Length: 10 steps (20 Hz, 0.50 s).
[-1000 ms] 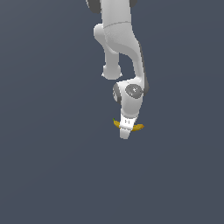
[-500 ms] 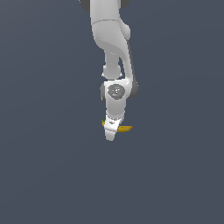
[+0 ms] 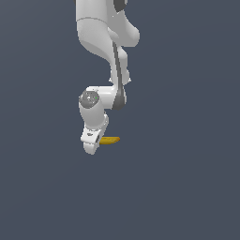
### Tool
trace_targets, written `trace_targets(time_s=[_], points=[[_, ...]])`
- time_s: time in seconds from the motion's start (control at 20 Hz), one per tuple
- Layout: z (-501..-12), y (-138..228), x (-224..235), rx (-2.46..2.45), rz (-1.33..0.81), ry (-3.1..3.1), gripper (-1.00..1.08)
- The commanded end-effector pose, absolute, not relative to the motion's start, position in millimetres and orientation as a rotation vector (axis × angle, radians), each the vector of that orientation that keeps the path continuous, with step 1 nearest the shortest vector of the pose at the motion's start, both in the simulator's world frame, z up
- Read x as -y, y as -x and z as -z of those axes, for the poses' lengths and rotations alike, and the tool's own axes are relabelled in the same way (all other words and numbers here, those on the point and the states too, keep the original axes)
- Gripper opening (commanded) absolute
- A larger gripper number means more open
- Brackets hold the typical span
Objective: Pick up the object and move it to a goal position.
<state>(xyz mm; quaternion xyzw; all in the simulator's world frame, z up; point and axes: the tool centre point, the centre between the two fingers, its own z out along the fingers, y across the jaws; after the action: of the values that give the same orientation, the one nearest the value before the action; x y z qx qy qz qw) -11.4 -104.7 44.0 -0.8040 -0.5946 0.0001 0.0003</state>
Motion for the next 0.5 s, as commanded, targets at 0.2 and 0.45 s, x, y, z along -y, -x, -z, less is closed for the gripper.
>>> trace_targets(time_s=[0.2,0.45], points=[[-53.3,-3.6,173.3,1.870,0.002,2.525,-1.00],[-57.1,-11.9,206.2,1.870,0.001,2.524,-1.00]])
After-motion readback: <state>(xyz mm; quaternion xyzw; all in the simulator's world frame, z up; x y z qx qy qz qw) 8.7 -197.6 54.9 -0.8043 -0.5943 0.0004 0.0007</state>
